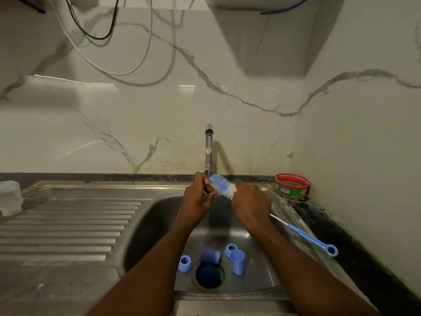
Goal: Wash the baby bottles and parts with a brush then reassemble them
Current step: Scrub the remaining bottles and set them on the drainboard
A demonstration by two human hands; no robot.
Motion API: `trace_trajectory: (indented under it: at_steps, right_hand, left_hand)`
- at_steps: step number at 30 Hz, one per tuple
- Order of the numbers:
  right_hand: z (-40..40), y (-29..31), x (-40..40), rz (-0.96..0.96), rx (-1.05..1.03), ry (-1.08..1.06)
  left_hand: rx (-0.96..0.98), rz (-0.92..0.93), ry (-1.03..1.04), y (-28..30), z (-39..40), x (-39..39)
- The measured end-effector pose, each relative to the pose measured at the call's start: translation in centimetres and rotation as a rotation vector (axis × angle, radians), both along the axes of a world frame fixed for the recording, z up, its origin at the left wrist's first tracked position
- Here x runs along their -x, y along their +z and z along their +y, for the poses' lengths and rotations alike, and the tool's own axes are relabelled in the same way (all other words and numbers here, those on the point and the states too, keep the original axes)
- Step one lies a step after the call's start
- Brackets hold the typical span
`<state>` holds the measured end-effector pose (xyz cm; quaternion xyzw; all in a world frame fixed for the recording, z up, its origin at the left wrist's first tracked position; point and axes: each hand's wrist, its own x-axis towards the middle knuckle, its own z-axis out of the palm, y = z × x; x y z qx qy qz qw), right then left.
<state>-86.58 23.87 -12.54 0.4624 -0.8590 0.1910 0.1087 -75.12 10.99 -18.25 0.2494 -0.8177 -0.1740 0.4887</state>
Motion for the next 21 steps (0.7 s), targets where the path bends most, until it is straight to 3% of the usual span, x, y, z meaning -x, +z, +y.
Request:
trace_trajectory:
  at_steps: [5, 11, 14, 18, 21]
  right_hand:
    - [0.2, -0.2, -0.7, 0.015, 0.077, 0.043]
    - [-0.1, -0.3, -0.3, -0.008, 0.001, 0.004]
    - [-0.1, -0.1, 0.3, -0.020, 0.034, -0.021]
    - [0.1, -0.1, -0.6, -0.005, 0.118, 0.041]
    - [0.0, -0.7, -1.7, 0.027, 0.079, 0.075]
  left_hand:
    - [-0.045, 0.056, 0.122, -0.3, -0.9, -0.4]
    - [0.068, -0.066, -0.064, -0.4, -0.6, 0.2]
    - [0.044, -0.052, -0.025, -0.3, -0.3, 0.5]
    - [-0.182, 0.143, 0.163, -0.4, -0.2, 0.9]
    - [-0.378, 0.204, 0.095, -0.5, 0.2, 1.2]
